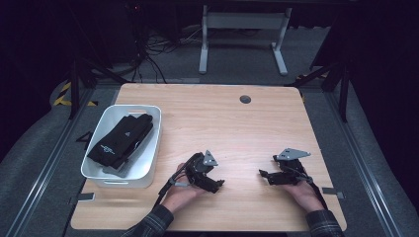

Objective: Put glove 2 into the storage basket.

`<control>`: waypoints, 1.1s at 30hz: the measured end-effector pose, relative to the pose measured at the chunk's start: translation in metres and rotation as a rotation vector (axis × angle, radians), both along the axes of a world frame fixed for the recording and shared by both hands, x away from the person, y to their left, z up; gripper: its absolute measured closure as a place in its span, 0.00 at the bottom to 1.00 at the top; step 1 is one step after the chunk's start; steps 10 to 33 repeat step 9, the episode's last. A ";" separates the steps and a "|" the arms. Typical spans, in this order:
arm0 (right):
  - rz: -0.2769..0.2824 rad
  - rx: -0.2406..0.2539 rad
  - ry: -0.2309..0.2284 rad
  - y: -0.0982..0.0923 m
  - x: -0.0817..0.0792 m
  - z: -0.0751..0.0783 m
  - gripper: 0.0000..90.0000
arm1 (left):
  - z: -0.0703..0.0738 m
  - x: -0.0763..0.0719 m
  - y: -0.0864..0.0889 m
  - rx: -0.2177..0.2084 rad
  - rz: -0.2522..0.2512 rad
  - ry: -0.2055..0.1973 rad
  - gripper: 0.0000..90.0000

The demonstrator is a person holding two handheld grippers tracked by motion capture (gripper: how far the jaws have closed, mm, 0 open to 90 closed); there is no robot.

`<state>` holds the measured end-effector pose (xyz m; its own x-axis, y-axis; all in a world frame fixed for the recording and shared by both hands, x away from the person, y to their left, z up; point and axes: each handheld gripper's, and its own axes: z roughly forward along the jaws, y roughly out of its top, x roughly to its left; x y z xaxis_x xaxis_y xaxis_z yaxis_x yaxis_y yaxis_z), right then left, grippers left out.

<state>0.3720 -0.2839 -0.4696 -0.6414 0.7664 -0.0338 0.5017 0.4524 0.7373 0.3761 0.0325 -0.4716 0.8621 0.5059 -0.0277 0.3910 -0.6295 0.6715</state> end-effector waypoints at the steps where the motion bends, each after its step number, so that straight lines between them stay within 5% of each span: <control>1: 0.000 0.000 0.000 0.000 0.000 0.000 0.20 | -0.002 -0.001 0.000 -0.005 0.001 -0.013 0.09; 33: 0.002 0.000 0.000 0.000 0.000 0.000 0.20 | -0.004 -0.002 0.002 -0.020 -0.012 -0.019 0.06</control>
